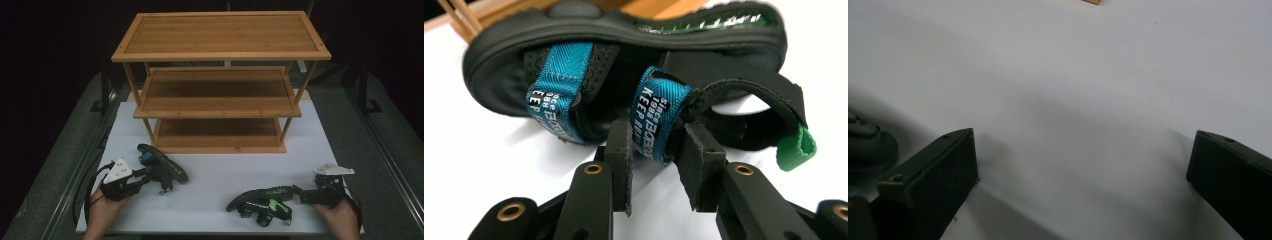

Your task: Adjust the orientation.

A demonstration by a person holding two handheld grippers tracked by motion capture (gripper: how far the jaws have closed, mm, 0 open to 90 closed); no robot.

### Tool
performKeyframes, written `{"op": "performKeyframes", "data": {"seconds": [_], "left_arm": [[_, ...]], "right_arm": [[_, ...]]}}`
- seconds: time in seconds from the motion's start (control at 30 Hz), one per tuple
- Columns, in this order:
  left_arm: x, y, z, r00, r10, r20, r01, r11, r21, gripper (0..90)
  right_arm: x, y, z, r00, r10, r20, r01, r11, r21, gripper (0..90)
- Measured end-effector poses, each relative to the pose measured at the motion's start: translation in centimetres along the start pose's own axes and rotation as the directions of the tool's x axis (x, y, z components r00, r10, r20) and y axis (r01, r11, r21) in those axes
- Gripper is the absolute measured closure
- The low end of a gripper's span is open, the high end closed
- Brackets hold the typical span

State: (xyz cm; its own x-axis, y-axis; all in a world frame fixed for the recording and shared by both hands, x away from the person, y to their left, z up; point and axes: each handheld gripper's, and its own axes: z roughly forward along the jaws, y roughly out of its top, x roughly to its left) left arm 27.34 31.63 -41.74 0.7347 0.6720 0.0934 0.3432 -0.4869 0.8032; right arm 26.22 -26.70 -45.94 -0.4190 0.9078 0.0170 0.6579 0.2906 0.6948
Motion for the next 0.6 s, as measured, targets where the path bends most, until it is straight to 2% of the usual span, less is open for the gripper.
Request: {"op": "performKeyframes", "data": {"seconds": [0.07, 0.23, 0.37, 0.43, 0.6], "left_arm": [[0.1, 0.9, 0.2, 0.9999, 0.010, -0.008, -0.010, 0.9997, -0.023, 68.7], [0.3, 1.9, 0.6, 0.9997, 0.017, -0.015, -0.018, 0.9990, -0.041, 69.9], [0.3, 2.8, 0.8, 0.9987, 0.038, -0.034, -0.039, 0.9984, -0.040, 71.7], [0.4, 3.2, 0.9, 0.9987, 0.043, -0.026, -0.044, 0.9980, -0.044, 71.8], [0.3, 3.9, 0.1, 0.9971, 0.070, -0.031, -0.071, 0.9963, -0.049, 72.8]], "right_arm": [[0.0, 0.0, 0.0, 1.0000, 0.000, 0.000, 0.000, 1.000, 0.000, 0.0], [0.0, 0.0, 0.0, 1.0000, 0.000, 0.000, 0.000, 1.000, 0.000, 0.0], [0.0, 0.0, 0.0, 1.0000, 0.002, -0.001, -0.002, 1.000, -0.001, 0.0], [0.0, 0.0, 0.0, 1.0000, 0.002, -0.001, -0.002, 1.000, -0.001, 0.0], [0.0, 0.0, 0.0, 1.0000, 0.000, 0.000, 0.000, 1.000, -0.001, 0.0]]}}
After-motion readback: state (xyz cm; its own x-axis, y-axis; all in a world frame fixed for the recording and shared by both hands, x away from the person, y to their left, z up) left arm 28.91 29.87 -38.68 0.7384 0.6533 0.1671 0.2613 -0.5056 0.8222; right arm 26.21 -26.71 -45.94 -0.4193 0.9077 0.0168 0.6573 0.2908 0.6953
